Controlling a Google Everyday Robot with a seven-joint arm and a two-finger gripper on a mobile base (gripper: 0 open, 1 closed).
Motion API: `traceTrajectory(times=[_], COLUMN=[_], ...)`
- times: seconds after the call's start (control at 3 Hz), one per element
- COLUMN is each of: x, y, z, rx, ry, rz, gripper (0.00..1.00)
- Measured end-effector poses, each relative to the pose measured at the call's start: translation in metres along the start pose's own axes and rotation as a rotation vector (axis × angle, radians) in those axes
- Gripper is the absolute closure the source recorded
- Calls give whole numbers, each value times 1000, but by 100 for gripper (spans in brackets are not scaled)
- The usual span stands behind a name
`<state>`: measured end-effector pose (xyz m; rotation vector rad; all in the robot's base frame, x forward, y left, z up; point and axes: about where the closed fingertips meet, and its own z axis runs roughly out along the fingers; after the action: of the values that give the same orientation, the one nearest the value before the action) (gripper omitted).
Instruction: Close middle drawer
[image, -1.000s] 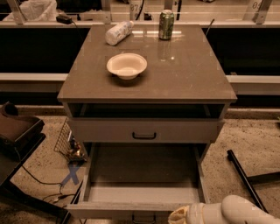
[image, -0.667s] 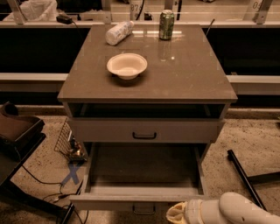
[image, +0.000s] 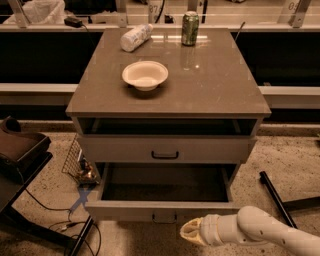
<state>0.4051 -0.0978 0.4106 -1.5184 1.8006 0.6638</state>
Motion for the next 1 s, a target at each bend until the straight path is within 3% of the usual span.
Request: traceTrajectory(times=[0.33, 0.67, 1.0], x=[-22, -20, -18], y=[-35, -37, -54], z=[23, 26, 36], rx=[-19, -18, -24], ry=[-24, -36, -35], rz=[-48, -42, -43], gripper=[100, 100, 100])
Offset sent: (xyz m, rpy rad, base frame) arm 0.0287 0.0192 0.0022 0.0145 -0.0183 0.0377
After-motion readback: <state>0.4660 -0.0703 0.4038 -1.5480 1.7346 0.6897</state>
